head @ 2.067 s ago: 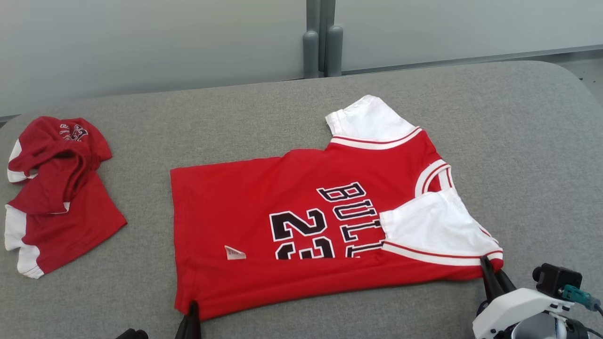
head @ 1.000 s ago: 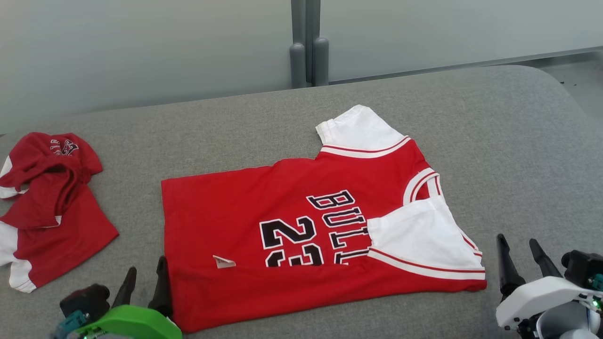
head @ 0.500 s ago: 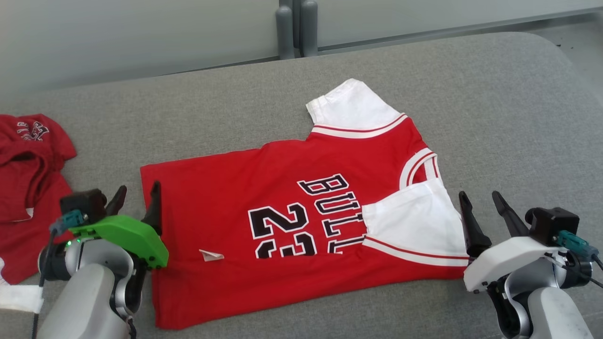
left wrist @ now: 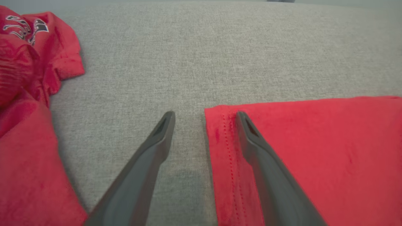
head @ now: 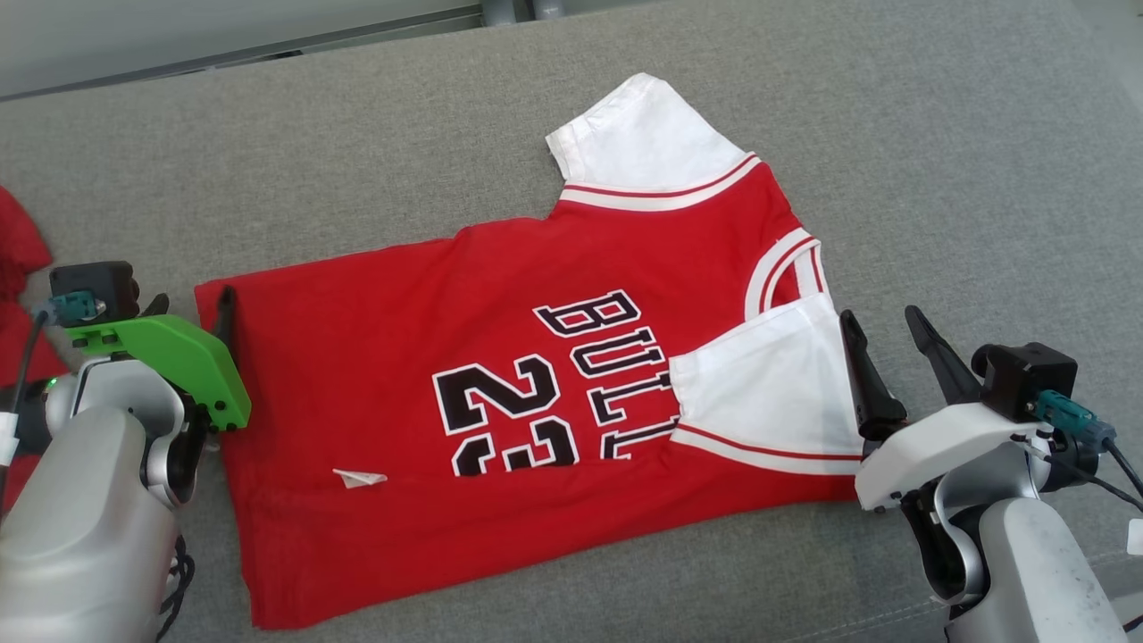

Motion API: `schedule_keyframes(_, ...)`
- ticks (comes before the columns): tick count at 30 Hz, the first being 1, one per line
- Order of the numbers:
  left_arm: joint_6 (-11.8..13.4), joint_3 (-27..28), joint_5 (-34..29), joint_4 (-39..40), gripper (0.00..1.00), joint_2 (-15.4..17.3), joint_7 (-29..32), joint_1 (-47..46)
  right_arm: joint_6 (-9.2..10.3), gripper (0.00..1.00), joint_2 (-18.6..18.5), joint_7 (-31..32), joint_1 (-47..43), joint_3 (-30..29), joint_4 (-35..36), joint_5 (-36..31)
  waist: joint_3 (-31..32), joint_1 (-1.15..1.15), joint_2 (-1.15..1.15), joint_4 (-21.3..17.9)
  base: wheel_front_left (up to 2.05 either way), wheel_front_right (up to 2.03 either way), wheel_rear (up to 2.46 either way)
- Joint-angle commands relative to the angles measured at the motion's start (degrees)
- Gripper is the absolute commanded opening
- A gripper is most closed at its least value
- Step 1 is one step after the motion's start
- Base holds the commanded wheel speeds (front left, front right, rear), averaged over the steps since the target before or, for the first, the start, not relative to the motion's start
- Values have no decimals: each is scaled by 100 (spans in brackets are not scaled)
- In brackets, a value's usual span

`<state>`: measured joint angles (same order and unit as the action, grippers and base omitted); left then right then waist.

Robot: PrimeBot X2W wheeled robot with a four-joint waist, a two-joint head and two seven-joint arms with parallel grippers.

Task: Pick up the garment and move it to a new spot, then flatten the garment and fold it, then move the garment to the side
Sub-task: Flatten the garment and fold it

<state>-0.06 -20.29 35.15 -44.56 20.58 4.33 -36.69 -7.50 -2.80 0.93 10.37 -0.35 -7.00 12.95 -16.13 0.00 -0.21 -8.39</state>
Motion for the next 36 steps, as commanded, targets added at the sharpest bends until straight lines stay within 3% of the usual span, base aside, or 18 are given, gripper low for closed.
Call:
schedule_keyframes(1,-33,1,-6,-41,100,32,26,-118,2,100,-19,-22,72,5,7,-17,-90,0,21,-65,0,0,0)
schedule_keyframes(13,-180,-189,-32,-505,100,-70,159,-475,2,100,-19,-30,158,26,-19,32,-156,0,21,-83,0,0,0)
schedule_keyframes(14,-193,-222,-58,-524,89,-76,145,-498,2,100,-18,-21,173,30,-16,30,-160,0,21,-87,0,0,0)
schedule_keyframes(16,-215,-265,-76,-572,49,-92,125,-525,2,100,-19,-8,192,33,-19,21,-164,0,21,-96,0,0,0)
schedule_keyframes(17,-241,-284,-80,-607,38,-97,118,-535,2,100,-19,1,191,34,-18,12,-164,0,21,-99,0,0,0)
schedule_keyframes(19,-242,-328,-110,-659,1,-119,104,-554,2,100,-18,23,192,23,-7,-11,-162,0,21,-101,0,0,0)
schedule_keyframes(27,-328,-332,-37,-628,0,-196,-171,-619,2,100,-62,164,398,-4,152,-228,-107,0,21,18,0,0,0)
schedule_keyframes(36,-340,-275,99,-96,0,-431,-775,-298,2,100,-508,613,1336,164,-63,-328,-134,0,21,390,0,0,0)
